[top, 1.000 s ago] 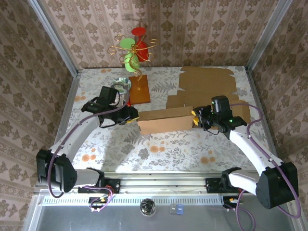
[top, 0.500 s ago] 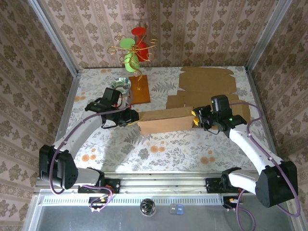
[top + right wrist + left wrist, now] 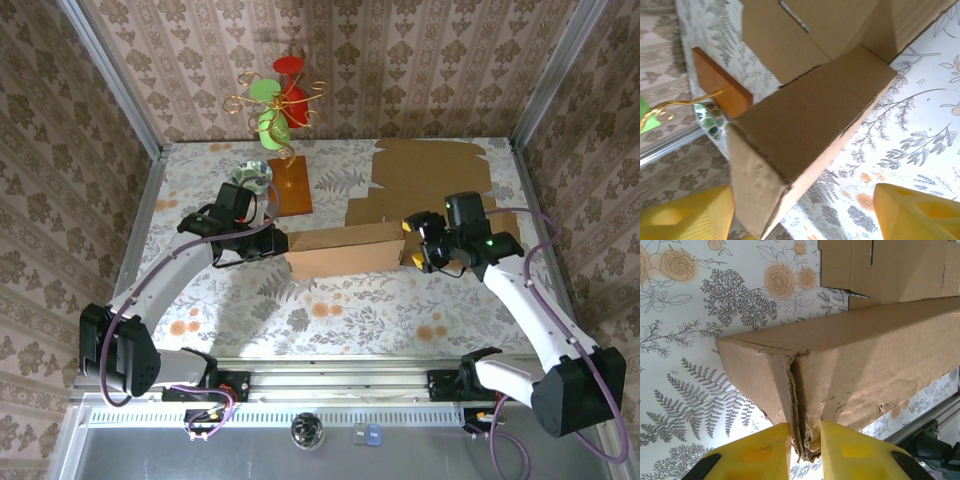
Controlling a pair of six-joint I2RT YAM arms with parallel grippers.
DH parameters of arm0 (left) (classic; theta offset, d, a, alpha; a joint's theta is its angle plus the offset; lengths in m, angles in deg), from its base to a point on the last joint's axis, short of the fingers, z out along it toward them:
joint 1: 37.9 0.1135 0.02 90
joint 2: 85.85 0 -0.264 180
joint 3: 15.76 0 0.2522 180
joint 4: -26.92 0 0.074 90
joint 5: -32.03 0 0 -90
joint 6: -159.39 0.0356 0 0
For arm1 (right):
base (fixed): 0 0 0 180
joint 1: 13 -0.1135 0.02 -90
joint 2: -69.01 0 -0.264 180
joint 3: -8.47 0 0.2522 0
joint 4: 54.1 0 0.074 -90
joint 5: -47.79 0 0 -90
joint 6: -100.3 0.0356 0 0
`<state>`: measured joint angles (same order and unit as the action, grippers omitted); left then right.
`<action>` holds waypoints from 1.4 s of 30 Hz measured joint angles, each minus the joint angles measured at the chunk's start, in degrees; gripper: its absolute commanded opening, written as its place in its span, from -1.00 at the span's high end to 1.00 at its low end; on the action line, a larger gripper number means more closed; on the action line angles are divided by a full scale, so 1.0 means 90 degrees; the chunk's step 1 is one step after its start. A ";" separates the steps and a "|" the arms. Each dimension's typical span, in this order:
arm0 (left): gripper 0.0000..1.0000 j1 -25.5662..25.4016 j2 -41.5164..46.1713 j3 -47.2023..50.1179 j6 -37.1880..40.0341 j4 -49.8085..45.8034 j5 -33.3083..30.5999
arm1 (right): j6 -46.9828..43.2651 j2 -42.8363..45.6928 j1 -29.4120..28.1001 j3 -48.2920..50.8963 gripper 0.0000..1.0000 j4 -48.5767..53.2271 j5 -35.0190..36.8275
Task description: Fold the paper box
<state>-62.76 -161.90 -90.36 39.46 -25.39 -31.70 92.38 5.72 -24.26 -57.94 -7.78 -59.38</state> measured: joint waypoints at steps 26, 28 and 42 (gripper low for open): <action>0.59 -0.0568 0.0461 0.0243 0.0095 -0.0073 -0.0607 | 0.1430 -0.1889 0.0806 0.0437 -0.50 -0.2106 -0.2817; 0.59 -0.0595 0.0544 0.0311 0.0095 -0.0068 -0.0651 | 0.1418 -0.1974 0.0784 0.0617 -0.40 -0.2353 -0.3007; 0.23 -0.0027 0.1389 0.0833 -0.0211 -0.0619 -0.1124 | 0.1501 -0.1498 -0.0505 0.1263 -0.08 -0.3266 -0.2480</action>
<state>-63.01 -149.40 -82.87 37.56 -30.96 -41.82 105.89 -7.76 -28.81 -46.57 -37.18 -81.70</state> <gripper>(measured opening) 0.371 0.557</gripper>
